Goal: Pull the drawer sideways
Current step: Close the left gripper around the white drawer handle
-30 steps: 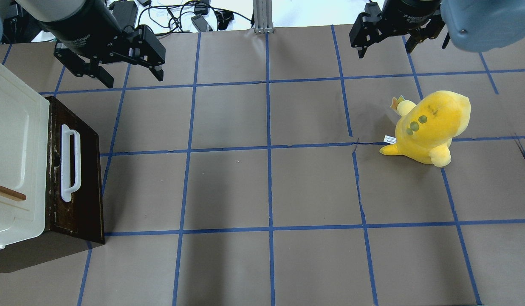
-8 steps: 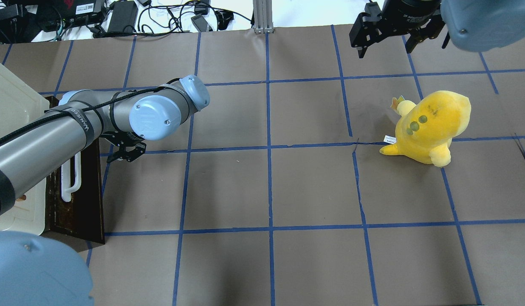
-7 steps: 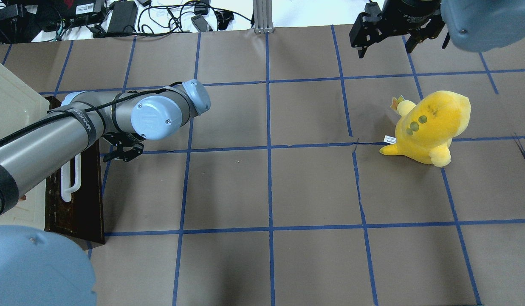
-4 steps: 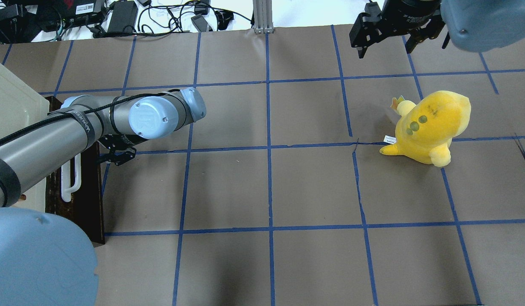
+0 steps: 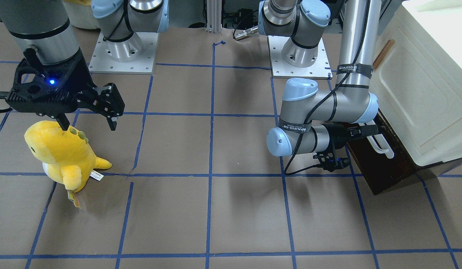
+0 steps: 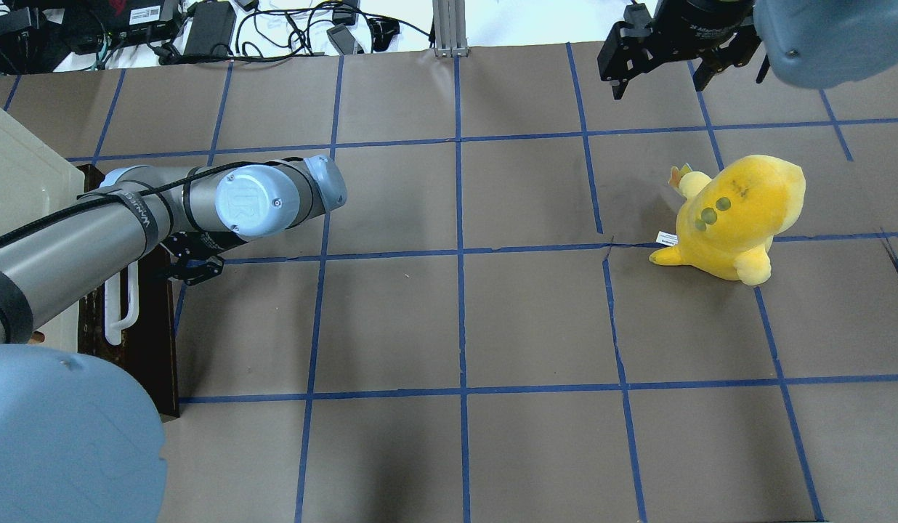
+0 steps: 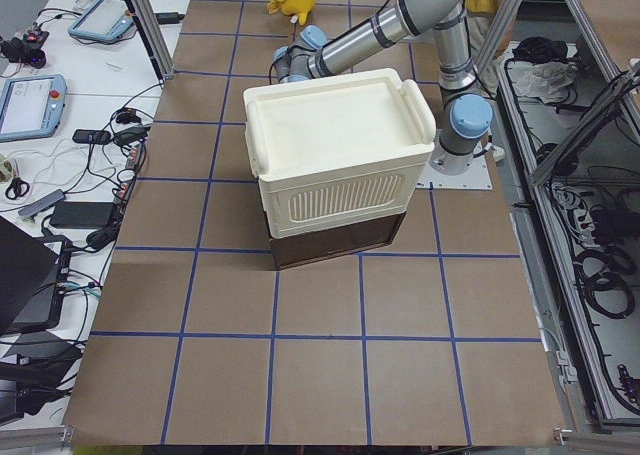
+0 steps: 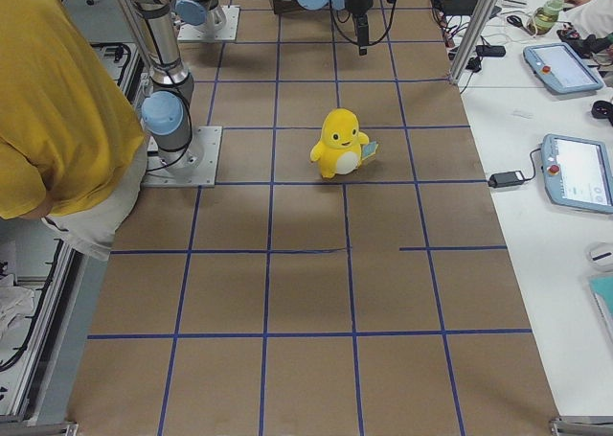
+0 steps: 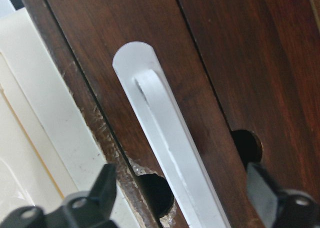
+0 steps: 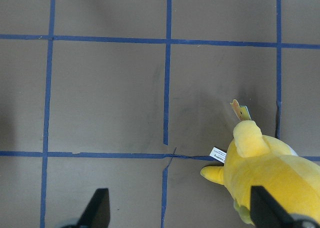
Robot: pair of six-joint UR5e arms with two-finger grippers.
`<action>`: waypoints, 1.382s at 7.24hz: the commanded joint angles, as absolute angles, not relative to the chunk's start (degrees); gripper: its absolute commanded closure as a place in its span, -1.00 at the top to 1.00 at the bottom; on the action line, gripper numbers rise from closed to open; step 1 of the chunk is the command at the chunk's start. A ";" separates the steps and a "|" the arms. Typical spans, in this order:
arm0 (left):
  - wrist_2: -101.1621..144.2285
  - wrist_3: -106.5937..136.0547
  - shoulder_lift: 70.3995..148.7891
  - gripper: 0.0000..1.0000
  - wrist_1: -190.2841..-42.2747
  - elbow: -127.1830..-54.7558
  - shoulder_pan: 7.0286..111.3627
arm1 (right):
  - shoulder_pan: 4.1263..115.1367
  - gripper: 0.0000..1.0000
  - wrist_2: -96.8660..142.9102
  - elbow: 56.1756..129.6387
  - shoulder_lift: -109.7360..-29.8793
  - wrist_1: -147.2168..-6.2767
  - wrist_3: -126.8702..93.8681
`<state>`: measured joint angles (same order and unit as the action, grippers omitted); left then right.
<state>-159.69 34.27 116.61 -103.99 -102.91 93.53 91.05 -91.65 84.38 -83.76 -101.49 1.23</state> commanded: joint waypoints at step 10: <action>-160.92 43.24 115.84 -0.39 -105.82 -105.38 94.04 | 91.05 1.00 -91.67 84.37 -83.76 -101.51 1.23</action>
<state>-160.43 43.17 116.14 -105.10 -105.34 93.81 91.05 -91.67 84.37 -83.76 -101.47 1.23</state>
